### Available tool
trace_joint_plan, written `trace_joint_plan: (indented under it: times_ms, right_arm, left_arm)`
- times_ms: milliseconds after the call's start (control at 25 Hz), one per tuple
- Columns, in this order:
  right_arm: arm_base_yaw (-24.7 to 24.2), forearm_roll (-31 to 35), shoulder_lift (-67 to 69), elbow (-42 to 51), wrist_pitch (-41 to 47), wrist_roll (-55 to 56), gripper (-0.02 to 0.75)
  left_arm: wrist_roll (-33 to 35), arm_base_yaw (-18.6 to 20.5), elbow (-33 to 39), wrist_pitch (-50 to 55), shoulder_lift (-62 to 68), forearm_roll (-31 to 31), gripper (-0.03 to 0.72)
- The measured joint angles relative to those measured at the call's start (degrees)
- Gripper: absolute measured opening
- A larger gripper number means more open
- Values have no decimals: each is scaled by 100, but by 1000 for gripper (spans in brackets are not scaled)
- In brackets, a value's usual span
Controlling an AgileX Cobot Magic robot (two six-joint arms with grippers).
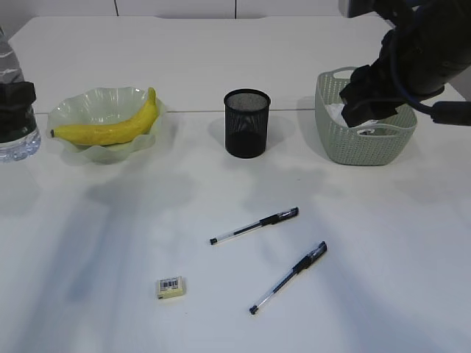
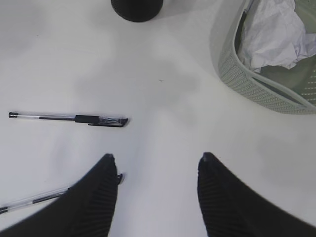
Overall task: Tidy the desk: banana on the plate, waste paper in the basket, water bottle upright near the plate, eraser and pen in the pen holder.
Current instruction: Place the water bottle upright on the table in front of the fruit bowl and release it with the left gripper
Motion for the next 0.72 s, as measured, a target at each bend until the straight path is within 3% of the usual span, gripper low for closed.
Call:
trace_joint_plan:
  times_ms: [720]
  right_arm:
    - [0,-90,0,0,13,73,392]
  left_arm:
    - [-83,0,-32,-2477,2028,19,415]
